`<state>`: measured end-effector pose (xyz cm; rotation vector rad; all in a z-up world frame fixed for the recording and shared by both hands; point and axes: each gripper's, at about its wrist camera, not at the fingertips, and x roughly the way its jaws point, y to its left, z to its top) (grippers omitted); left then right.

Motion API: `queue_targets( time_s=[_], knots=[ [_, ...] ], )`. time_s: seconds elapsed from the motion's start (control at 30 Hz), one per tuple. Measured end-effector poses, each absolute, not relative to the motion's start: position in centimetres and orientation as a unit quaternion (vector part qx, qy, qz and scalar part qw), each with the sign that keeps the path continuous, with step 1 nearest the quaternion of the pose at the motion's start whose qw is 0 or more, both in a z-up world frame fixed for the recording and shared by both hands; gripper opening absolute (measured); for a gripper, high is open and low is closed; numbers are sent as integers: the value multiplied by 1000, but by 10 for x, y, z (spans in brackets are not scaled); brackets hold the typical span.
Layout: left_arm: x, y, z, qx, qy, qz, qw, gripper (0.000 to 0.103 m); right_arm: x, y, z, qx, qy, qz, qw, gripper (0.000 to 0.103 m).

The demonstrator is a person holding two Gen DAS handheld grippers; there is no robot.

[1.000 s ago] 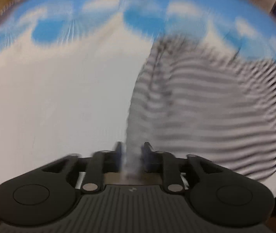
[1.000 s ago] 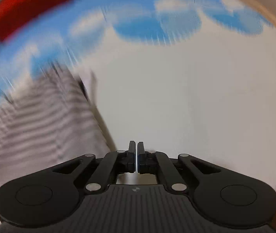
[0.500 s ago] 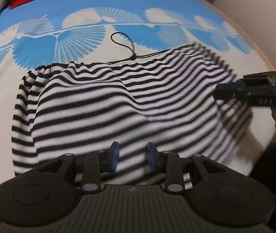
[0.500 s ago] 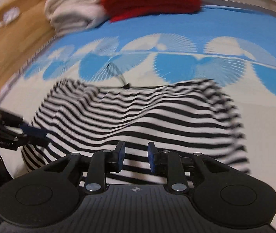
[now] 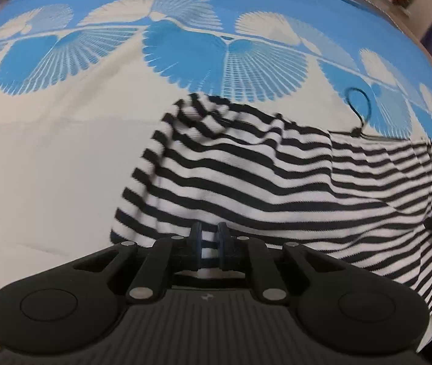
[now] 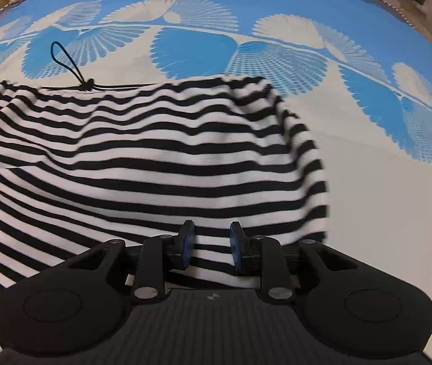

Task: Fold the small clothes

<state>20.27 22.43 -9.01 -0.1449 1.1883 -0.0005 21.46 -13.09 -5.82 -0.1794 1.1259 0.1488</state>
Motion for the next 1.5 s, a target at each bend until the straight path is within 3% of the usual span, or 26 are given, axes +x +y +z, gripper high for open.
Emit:
queue_targets(
  time_s=[0.3,0.47,0.6,0.8,0.97,1.13,1.27,1.4,1.5],
  knots=[
    [163,196,-48,-35,501,-121,856,27,178,-178,-26,-18,488,75,870,27],
    [135,154,-49,10,507,-240,828,30,157,-202,-40,-15,545,98,833,29],
    [138,141,-89,75,578,-191,790,31,143,-214,-52,-30,572,81,816,29],
    [142,175,-65,-24,557,-149,817,31,126,-225,-37,-22,547,64,835,31],
    [136,185,-73,10,576,-105,811,31,123,-229,-52,-52,573,44,816,36],
    [131,190,-63,12,559,-96,823,31,112,-235,-21,-48,497,20,866,37],
    [133,193,-58,2,550,-93,830,31,95,-242,16,4,407,-10,914,42],
    [134,198,-58,0,547,-90,832,31,72,-237,42,21,348,-10,937,55],
    [133,201,-57,-3,545,-85,834,31,59,-223,47,19,331,-4,943,56]
  ],
)
